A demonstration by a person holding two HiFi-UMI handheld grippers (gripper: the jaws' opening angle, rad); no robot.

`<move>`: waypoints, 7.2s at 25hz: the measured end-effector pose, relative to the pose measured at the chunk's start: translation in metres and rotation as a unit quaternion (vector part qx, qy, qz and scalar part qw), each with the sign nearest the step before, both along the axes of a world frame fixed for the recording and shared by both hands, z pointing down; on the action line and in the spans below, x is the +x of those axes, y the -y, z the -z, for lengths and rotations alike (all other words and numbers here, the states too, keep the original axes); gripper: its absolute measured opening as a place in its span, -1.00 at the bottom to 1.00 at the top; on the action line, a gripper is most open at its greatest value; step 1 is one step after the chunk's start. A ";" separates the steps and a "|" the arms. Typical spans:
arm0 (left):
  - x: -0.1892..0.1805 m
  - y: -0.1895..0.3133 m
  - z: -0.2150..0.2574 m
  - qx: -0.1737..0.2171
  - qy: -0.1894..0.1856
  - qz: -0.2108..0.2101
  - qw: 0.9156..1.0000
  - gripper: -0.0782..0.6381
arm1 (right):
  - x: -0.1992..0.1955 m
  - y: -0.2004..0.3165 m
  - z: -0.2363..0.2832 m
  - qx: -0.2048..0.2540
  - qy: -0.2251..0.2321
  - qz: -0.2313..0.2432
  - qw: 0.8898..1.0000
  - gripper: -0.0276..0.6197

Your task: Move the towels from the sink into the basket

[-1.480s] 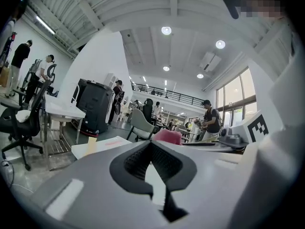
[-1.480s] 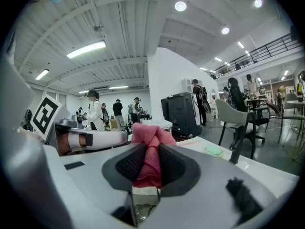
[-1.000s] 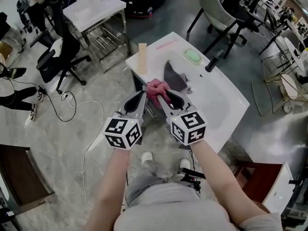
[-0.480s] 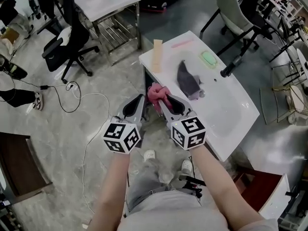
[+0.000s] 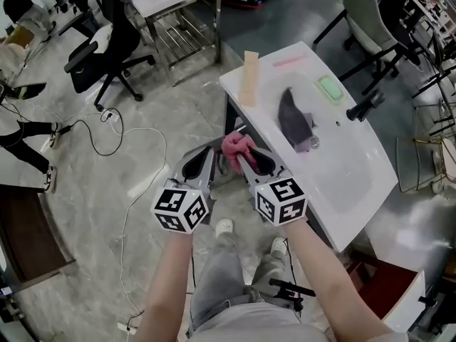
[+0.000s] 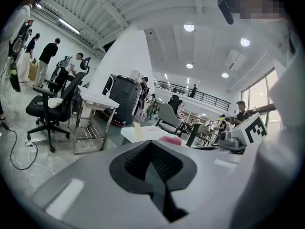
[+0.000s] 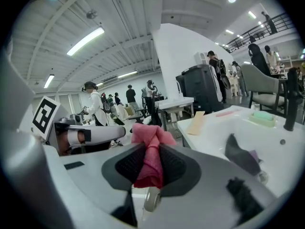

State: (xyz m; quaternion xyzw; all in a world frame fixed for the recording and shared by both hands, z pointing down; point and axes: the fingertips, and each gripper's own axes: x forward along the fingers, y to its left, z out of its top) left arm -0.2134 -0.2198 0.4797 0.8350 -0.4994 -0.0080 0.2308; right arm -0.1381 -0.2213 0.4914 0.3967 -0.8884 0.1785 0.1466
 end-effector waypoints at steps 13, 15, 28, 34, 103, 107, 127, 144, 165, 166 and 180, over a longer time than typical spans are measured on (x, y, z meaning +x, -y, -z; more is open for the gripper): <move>-0.017 0.006 -0.077 -0.044 0.016 -0.003 0.999 -0.77 | -0.020 0.017 -0.087 -0.053 -0.031 0.008 0.998 -0.61; -0.019 0.005 -0.088 -0.052 0.014 -0.002 0.999 -0.77 | -0.019 0.017 -0.102 -0.064 -0.035 0.004 0.997 -0.60; -0.027 0.004 -0.154 -0.097 0.015 -0.002 0.995 -0.77 | -0.024 0.021 -0.198 -0.131 -0.072 -0.007 0.989 -0.59; -0.034 0.008 -0.175 -0.110 0.018 -0.001 0.994 -0.77 | -0.037 0.025 -0.234 -0.159 -0.097 0.004 0.982 -0.56; 0.057 -0.016 -0.003 -0.018 0.055 -0.035 0.998 -0.77 | 0.044 -0.014 0.003 -0.003 -0.051 0.001 0.999 -0.86; 0.077 -0.024 0.017 0.001 0.065 -0.052 0.997 -0.77 | 0.056 -0.019 0.028 0.017 -0.039 -0.004 0.999 -0.86; 0.133 -0.036 0.115 0.106 0.065 -0.085 0.989 -0.77 | 0.110 -0.041 0.129 0.099 0.008 -0.060 0.993 -0.86; 0.173 -0.037 0.161 0.173 0.055 -0.125 0.976 -0.77 | 0.127 -0.041 0.168 0.139 0.034 -0.079 0.987 -0.86; 0.176 0.006 0.132 0.136 0.052 -0.138 0.980 -0.77 | 0.149 -0.001 0.131 0.102 0.006 -0.111 0.989 -0.86; 0.177 0.009 0.129 0.133 0.052 -0.139 0.980 -0.77 | 0.150 0.002 0.127 0.099 0.004 -0.111 0.989 -0.86; 0.188 0.043 0.077 0.089 0.062 -0.159 0.981 -0.77 | 0.158 0.032 0.076 0.059 -0.022 -0.111 0.992 -0.86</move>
